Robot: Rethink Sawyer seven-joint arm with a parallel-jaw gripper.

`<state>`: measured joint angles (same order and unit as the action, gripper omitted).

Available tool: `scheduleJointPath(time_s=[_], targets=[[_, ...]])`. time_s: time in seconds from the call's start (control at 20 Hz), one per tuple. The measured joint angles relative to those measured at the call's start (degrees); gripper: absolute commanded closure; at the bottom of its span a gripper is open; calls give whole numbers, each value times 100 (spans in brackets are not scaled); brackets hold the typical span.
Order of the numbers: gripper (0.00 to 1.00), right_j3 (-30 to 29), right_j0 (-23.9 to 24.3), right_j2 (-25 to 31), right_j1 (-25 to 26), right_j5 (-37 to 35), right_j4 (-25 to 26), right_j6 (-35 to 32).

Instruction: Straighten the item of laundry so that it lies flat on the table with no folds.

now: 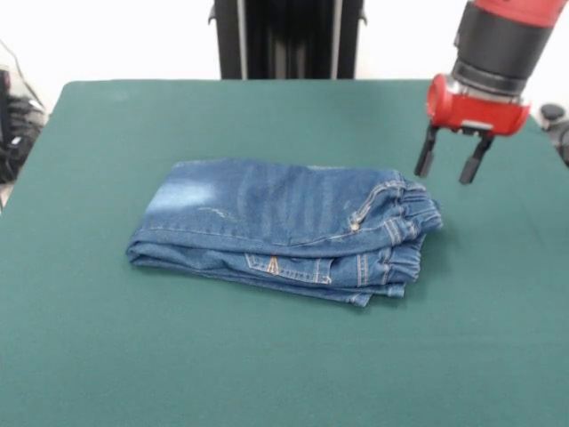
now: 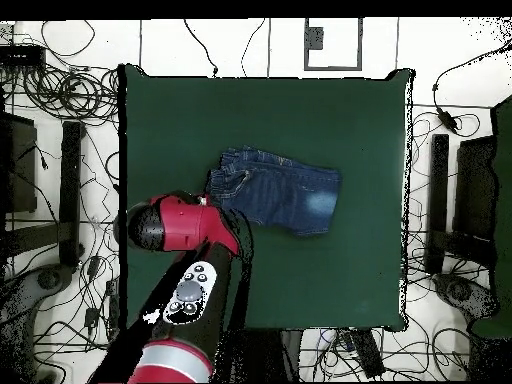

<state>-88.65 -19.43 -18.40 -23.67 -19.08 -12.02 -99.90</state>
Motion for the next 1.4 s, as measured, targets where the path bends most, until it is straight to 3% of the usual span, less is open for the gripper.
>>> scheduleJointPath(time_s=[0.35,1.4], targets=[[0,61,-100,-235,-25,0,-234,-5],[0,602,-641,-1070,1148,20,-837,-710]])
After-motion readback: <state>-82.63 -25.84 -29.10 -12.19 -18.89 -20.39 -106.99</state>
